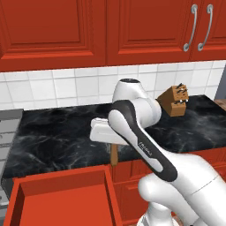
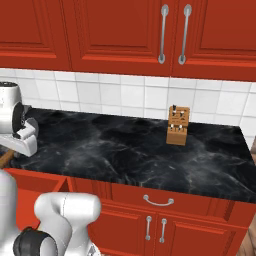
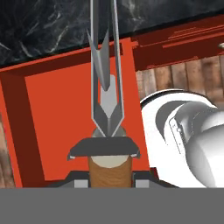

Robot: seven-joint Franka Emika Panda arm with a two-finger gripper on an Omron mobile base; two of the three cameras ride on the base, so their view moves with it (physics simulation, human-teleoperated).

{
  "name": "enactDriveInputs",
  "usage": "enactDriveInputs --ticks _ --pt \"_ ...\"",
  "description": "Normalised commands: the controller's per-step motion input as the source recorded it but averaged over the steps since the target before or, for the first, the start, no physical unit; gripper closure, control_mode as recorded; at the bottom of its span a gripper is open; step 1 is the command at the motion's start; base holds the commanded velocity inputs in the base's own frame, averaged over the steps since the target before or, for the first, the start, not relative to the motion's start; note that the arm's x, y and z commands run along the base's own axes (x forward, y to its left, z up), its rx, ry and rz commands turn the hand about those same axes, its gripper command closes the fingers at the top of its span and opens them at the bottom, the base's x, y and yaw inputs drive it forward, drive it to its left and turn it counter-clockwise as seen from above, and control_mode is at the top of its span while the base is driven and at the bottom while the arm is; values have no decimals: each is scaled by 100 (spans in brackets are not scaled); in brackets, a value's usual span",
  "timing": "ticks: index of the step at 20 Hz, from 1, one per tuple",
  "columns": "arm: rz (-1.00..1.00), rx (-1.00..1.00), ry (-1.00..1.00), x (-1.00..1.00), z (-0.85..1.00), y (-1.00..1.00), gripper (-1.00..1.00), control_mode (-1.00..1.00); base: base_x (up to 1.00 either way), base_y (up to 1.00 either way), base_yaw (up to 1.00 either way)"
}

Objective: Take the pizza cutter from the drawer on the left and place it on the dining counter for cutting.

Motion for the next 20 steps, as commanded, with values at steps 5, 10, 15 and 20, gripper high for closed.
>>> enactDriveInputs --ticks 5,10,15,20 --pt "0 0 -6 0 8 -100 100 -100 0 0 0" --pt "13 0 -8 -9 11 -100 100 -100 0 0 0" --pt "24 0 -3 -1 19 -95 100 -100 0 0 0" --pt "26 0 0 2 10 -57 100 -100 0 0 0"
